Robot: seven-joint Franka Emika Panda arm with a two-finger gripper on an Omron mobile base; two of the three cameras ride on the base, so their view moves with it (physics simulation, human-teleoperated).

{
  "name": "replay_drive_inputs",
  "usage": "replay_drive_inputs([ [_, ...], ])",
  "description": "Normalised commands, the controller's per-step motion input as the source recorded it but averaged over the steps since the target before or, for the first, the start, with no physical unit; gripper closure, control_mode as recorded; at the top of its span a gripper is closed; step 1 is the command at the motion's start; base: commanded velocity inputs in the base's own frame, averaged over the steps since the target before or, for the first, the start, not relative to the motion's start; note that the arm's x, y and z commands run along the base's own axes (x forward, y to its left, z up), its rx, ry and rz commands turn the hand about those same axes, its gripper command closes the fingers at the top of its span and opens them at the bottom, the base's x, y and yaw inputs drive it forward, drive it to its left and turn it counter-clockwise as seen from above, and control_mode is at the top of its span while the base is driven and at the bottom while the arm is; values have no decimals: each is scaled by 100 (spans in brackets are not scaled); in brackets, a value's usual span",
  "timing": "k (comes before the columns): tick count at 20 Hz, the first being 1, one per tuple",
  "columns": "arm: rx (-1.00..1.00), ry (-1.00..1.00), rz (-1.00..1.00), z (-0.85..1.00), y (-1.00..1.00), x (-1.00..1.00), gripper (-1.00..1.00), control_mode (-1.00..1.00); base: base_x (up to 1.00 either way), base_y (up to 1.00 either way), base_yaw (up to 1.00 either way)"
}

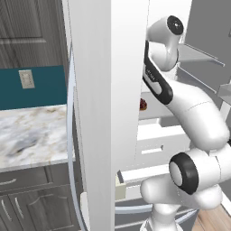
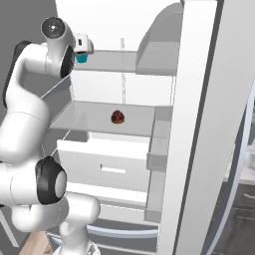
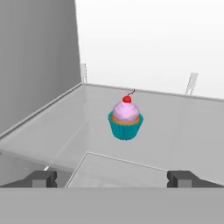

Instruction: Take the cupcake and cake from the fridge and place them on the empty tray on the dining counter.

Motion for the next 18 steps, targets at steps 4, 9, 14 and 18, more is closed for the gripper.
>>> replay_drive_inputs([
  [4,-1,9,0,-6,16,62,-100,-100,0,0,0],
  [9,-2,1,0,-8,14,66,-100,-100,0,0,0],
  [14,-5,0,0,-12,7,49,-100,-100,0,0,0],
  [18,-3,0,0,-7,4,48,-100,-100,0,0,0],
])
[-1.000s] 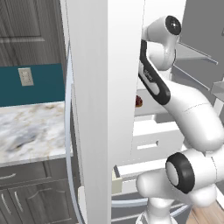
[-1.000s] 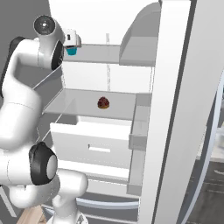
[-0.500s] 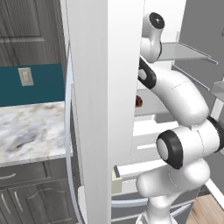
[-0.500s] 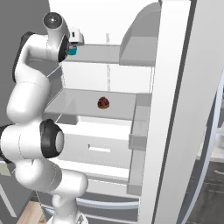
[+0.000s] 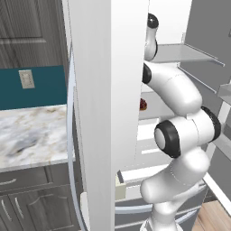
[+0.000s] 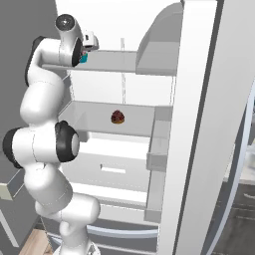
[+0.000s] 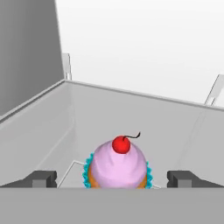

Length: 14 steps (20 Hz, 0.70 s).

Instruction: Take the cupcake and cake from the fridge and place them on the empty tray on the dining counter.

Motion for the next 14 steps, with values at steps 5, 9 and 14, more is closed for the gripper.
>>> replay_drive_inputs([
  [5,-2,0,-1,-5,1,41,-100,-100,0,0,0],
  [9,-1,0,-2,-9,0,4,-100,-100,0,0,0],
  [14,0,0,-3,-20,0,0,-100,-100,0,0,0],
])
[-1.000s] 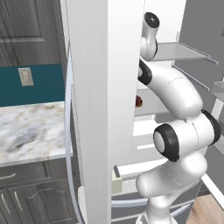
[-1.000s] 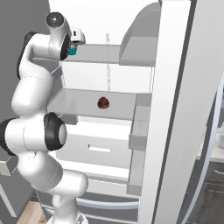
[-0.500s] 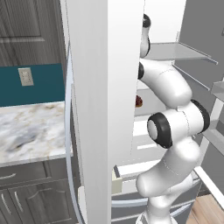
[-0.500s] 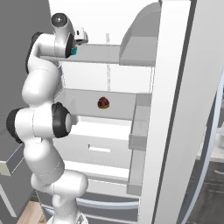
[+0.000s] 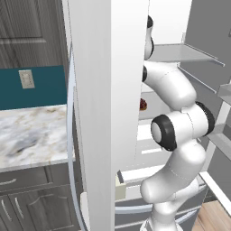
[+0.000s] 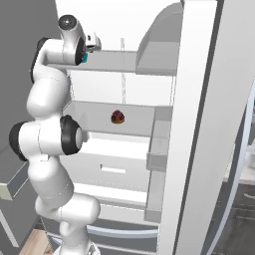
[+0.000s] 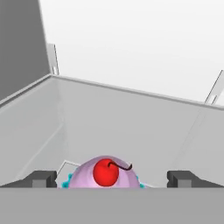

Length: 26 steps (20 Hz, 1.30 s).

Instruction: Take the cupcake and cake from the fridge and place them on the empty tray on the dining counter.

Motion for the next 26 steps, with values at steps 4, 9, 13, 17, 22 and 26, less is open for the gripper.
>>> replay_drive_inputs([
  [4,0,0,-2,-29,1,8,-100,-100,0,0,0],
  [9,0,0,0,-25,4,25,-100,-100,0,0,0],
  [13,0,0,0,-11,16,38,100,-100,0,0,0],
  [17,0,0,0,-18,3,24,100,-100,0,0,0],
  [22,0,-2,0,-8,0,-28,100,-100,0,0,0],
  [26,0,-28,-3,13,-5,-99,100,-100,0,0,0],
])
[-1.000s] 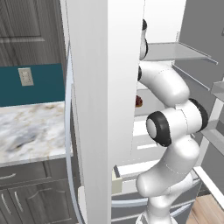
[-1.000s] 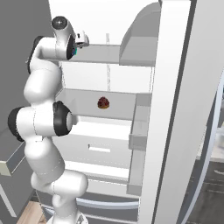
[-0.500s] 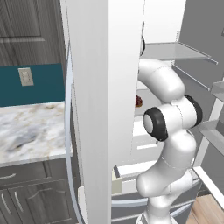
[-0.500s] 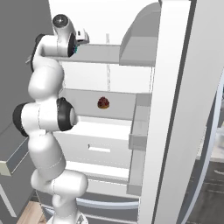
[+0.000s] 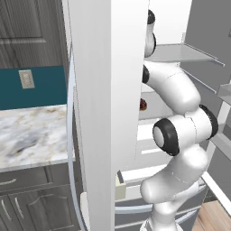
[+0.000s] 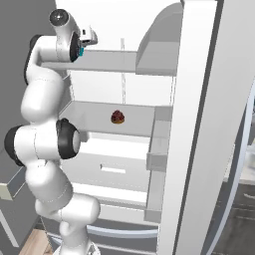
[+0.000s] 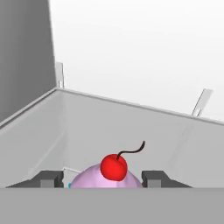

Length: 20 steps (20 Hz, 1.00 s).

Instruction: Take the cupcake and cake from the fridge and place them on the empty tray on the dining counter.

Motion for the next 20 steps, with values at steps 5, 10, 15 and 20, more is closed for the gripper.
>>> replay_drive_inputs([
  [5,0,-31,-5,13,-41,-100,100,-100,0,0,0],
  [10,0,-9,-6,10,-64,-100,100,-100,0,0,0],
  [15,0,0,-6,16,-38,-100,100,-100,0,0,0],
  [20,3,5,-8,38,-16,-100,100,-100,0,0,0],
])
